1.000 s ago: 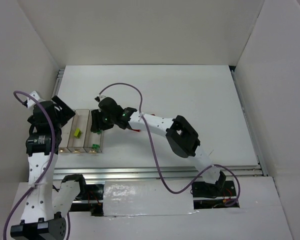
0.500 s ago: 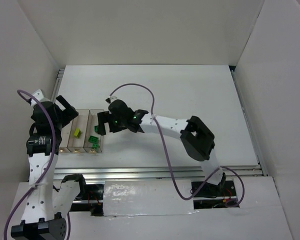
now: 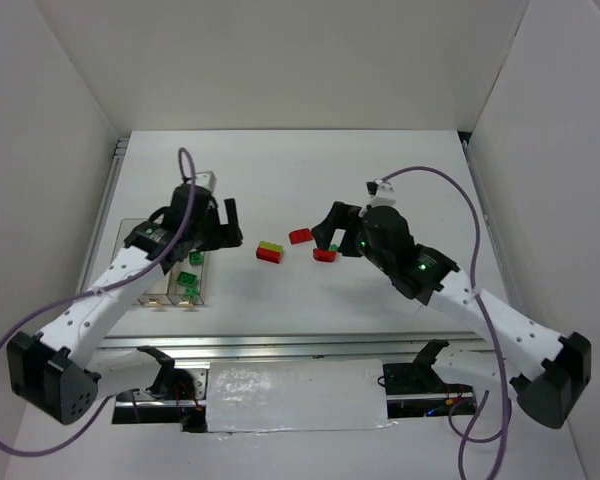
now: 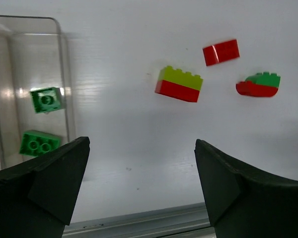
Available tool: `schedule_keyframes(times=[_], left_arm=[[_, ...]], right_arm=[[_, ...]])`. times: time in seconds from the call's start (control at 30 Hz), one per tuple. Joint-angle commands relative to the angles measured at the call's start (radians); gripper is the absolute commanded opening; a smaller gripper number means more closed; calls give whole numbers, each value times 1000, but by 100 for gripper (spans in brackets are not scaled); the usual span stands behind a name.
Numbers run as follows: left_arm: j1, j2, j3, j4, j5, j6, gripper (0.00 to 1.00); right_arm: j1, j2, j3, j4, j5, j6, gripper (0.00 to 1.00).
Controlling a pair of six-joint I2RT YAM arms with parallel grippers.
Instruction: Sort the legos into containers by color
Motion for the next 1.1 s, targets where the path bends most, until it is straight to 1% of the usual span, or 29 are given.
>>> schedule_keyframes(times=[0.0,0.03,0.07,0.13,0.27,0.33,0.37,0.47,0.63,0.8,0.93,1.07], left_arm=[[-151,130,82,-3,-130,-90,99],[-178,214,95,15,-140,-94,100],[-216,250,105,28,-149,-100,100],[-229,319,98,66,-160,-107,100],[-229,377,67,221,-141,-40,99],[-230,416,81,232,-161,-28,100],[-229,431,99,238,-160,-11,99],[-229,477,113,287,-125,34,100],[-229,567,144,298,-108,64,100],[-229,638,167,295,-120,87,100],[-229,666,170,298,-111,95,99],[-229,681,148,318,-97,94,97]], right_arm=[[1,-137,-40,-97,78,-11,100],[0,-160,-49,-101,74,-14,100],[-5,-181,-68,-110,63,-19,100],[-6,-231,-97,-121,57,-23,100],[-14,-281,-143,-134,14,-46,100],[-14,-288,-169,-120,5,-51,100],[-15,-291,-175,-102,-41,-69,100],[-15,-288,-191,-77,-75,-80,100],[-15,-277,-198,-72,-93,-82,100],[-15,-295,-201,-92,-121,-91,100],[-15,-332,-209,-107,-110,-94,100],[-15,-357,-212,-114,-106,-96,100]])
